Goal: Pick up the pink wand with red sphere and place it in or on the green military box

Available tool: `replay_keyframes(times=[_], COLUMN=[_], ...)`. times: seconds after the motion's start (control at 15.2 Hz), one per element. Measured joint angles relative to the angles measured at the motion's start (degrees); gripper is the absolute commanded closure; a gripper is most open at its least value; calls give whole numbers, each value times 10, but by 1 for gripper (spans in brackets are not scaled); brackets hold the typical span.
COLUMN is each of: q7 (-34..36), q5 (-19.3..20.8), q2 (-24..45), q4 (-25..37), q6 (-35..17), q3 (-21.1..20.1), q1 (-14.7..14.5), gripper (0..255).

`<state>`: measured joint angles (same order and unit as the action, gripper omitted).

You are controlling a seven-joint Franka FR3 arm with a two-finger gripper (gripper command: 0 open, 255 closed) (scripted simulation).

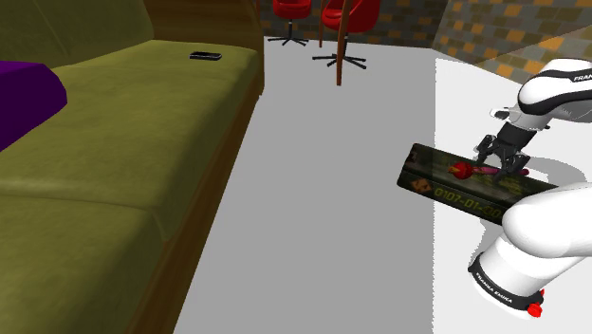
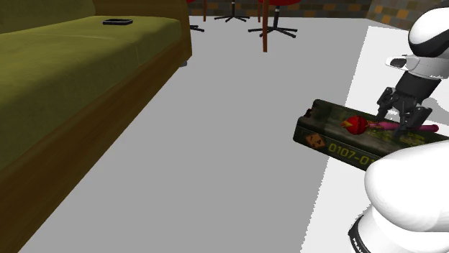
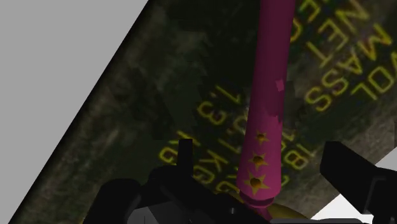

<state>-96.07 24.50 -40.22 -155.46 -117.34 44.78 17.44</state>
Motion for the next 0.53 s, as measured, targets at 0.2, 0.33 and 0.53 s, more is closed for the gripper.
replay_keyframes(times=[0.2, 0.33, 0.53], q7=[0, -2, -1], q5=[0, -7, -19], q2=[0, -10, -25], q4=[0, 18, 49], q6=[0, 28, 73], q3=[0, -11, -30], q1=[0, 1, 1], gripper=[0, 0, 0])
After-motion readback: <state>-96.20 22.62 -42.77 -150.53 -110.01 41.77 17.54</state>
